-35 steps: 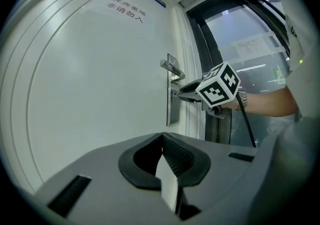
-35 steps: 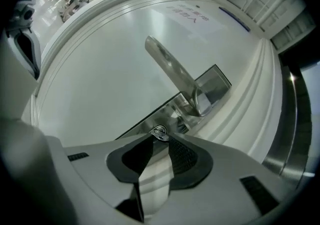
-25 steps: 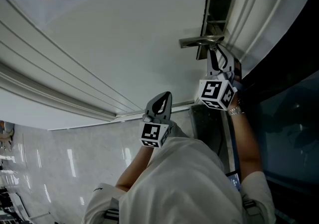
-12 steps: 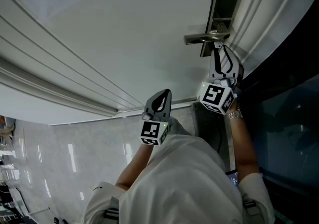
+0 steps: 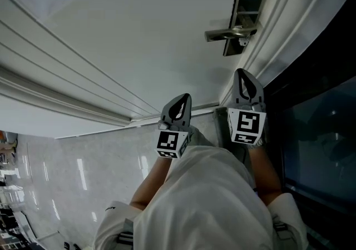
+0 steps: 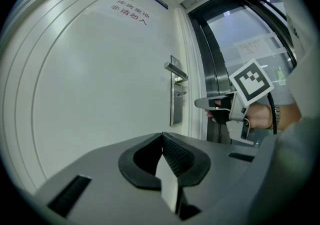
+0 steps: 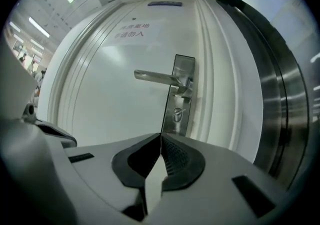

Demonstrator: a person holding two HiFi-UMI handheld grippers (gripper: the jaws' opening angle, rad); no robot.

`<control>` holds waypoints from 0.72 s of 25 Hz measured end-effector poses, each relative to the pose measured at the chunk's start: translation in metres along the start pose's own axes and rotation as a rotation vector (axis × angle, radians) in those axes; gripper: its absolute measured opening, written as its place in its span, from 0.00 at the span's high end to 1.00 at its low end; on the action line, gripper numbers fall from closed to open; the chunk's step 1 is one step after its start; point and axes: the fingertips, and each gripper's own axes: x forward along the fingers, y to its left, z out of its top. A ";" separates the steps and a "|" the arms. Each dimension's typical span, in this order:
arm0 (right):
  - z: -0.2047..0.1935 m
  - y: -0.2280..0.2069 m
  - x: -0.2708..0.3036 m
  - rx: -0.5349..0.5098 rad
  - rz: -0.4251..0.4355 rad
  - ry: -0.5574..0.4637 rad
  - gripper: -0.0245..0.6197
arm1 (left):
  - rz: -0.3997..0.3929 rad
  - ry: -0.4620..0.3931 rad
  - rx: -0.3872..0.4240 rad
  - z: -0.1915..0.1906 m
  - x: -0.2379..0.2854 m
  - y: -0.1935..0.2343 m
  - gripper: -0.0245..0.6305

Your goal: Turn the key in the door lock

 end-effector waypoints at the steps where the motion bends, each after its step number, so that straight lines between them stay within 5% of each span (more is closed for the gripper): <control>1: -0.005 0.004 -0.005 0.051 0.021 0.010 0.95 | 0.000 0.003 -0.003 -0.001 -0.001 0.000 0.95; 7: -0.027 0.027 -0.027 0.291 0.134 0.047 0.95 | -0.001 0.010 -0.004 -0.005 -0.002 -0.001 0.95; 18: -0.055 0.050 -0.045 0.346 0.171 0.068 0.96 | -0.015 0.021 -0.001 -0.011 0.002 -0.005 0.95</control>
